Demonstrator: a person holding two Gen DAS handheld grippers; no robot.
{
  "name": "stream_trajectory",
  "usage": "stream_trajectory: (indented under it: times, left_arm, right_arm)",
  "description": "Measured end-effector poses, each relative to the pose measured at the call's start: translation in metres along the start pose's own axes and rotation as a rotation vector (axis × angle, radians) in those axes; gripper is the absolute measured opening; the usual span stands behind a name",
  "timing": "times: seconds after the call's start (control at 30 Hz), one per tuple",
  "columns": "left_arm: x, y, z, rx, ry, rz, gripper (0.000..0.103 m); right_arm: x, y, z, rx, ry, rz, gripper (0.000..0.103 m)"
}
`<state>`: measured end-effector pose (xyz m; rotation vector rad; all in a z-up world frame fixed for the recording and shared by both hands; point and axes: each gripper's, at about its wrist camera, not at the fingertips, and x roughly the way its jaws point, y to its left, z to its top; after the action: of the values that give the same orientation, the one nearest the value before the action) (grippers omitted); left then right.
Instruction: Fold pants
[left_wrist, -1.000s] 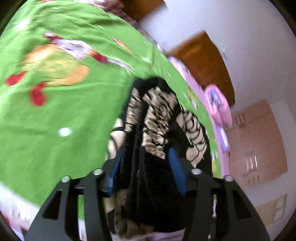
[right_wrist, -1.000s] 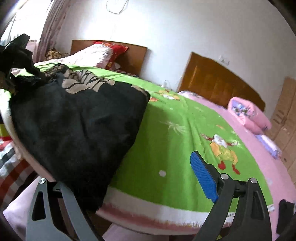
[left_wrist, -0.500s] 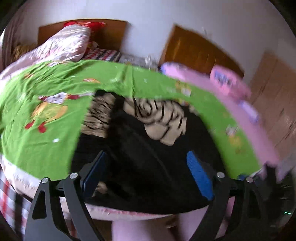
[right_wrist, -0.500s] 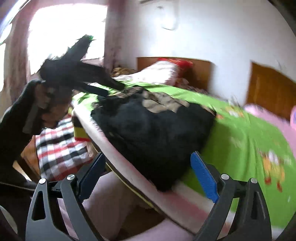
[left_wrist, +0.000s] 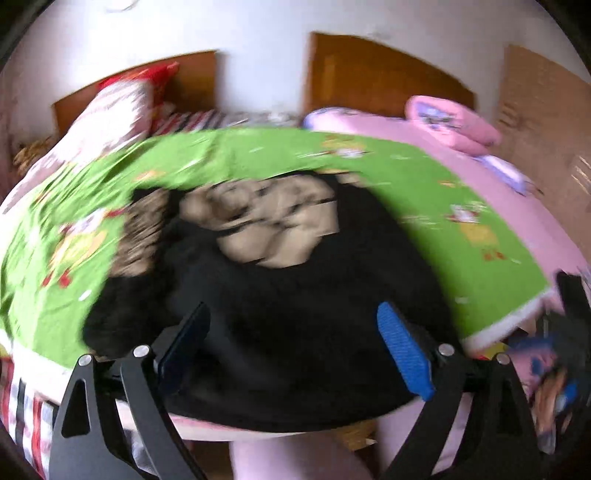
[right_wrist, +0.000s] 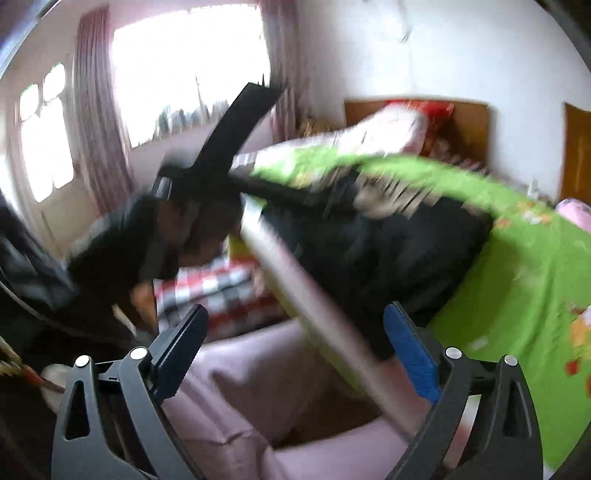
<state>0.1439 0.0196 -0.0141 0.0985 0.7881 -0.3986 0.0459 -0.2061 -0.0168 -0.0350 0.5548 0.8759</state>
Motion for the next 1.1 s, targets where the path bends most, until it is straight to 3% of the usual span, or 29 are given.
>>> stream_trajectory:
  times: [0.1, 0.17, 0.2, 0.3, 0.4, 0.5, 0.6, 0.83, 1.1]
  left_arm:
    - [0.013, -0.039, 0.004, 0.083, 0.005, -0.045, 0.093]
    - [0.026, -0.054, 0.005, 0.116, 0.013, -0.046, 0.093]
    - [0.035, -0.061, 0.003, 0.136, 0.018, -0.036, 0.093]
    - [0.049, -0.072, -0.009, 0.188, 0.029, -0.003, 0.093]
    - [0.059, -0.078, -0.022, 0.251, 0.024, 0.054, 0.094]
    - [0.057, -0.074, -0.025, 0.260, 0.002, 0.049, 0.095]
    - [0.057, -0.075, -0.027, 0.265, -0.002, 0.049, 0.096]
    - [0.056, -0.077, -0.029, 0.267, -0.017, 0.060, 0.096]
    - [0.054, -0.074, -0.032, 0.297, -0.002, 0.025, 0.096]
  right_arm:
    - [-0.016, -0.048, 0.022, 0.144, -0.074, 0.000, 0.099]
    - [-0.014, -0.101, 0.037, 0.333, -0.107, 0.034, 0.099]
    - [-0.006, -0.133, 0.041, 0.472, -0.099, 0.064, 0.099]
    - [0.027, -0.186, 0.044, 0.713, -0.055, 0.140, 0.099]
    - [0.061, -0.203, 0.040, 0.841, 0.011, 0.245, 0.099]
    - [0.092, -0.195, 0.048, 0.842, 0.119, 0.235, 0.099]
    - [0.098, -0.176, 0.054, 0.801, 0.157, 0.216, 0.099]
    - [0.130, -0.166, 0.052, 0.850, 0.323, 0.091, 0.099]
    - [0.172, -0.171, 0.083, 0.819, 0.336, -0.073, 0.099]
